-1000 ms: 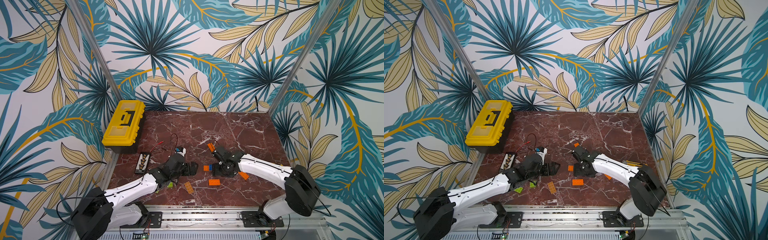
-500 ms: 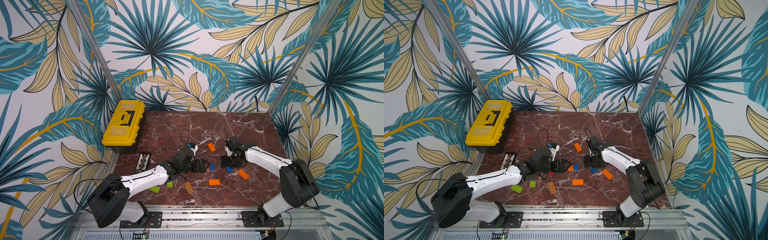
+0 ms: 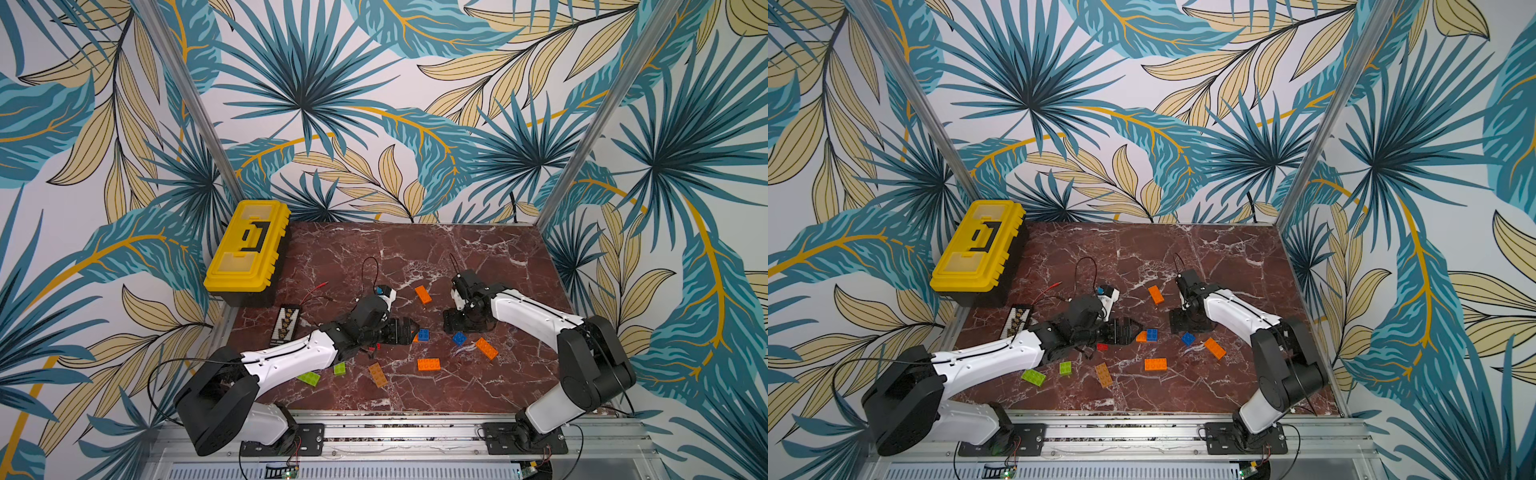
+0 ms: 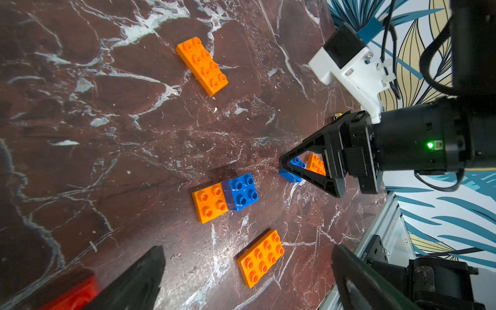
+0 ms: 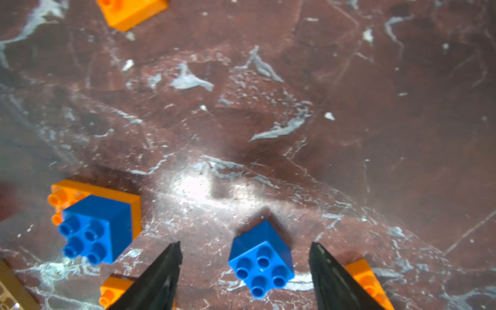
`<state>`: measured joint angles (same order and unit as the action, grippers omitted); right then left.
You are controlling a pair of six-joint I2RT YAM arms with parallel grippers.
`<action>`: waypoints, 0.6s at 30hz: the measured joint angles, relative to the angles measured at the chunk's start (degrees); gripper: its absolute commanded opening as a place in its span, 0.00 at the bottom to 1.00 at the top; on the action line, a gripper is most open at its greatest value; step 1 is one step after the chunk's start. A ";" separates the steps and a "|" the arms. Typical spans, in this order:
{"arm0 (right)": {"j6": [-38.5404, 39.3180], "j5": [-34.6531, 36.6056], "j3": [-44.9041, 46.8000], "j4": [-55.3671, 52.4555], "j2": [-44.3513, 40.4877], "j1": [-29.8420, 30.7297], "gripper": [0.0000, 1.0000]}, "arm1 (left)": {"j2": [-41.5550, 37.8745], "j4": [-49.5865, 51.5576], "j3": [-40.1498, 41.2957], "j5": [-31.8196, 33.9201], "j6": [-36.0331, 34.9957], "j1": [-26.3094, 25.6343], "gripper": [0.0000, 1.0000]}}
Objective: Assemble the number 5 with lego
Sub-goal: Pick up the lego brick from the center of the board.
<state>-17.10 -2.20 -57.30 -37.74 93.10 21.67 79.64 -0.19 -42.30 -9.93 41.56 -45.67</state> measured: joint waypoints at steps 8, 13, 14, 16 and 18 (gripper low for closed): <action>-0.61 -3.76 -0.02 0.33 2.95 -0.31 0.65 | 0.00 0.00 0.00 0.02 0.00 0.00 1.00; -1.14 -5.40 1.31 0.39 1.75 -0.28 0.58 | 0.00 -0.02 0.00 0.02 0.00 0.00 1.00; -1.36 -5.62 1.68 0.33 1.51 -0.26 0.57 | 0.00 -0.02 0.00 0.00 0.00 0.00 1.00; -1.73 -5.81 2.36 0.28 1.29 -0.24 0.54 | 0.00 -0.02 0.00 0.00 0.00 0.00 1.00; -2.01 -5.73 2.80 0.04 1.27 -0.13 0.52 | 0.00 -0.02 0.00 0.00 0.00 0.00 1.00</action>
<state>-19.11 -7.92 -54.50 -37.69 94.37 21.54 79.64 -0.21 -42.30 -9.93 41.56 -45.67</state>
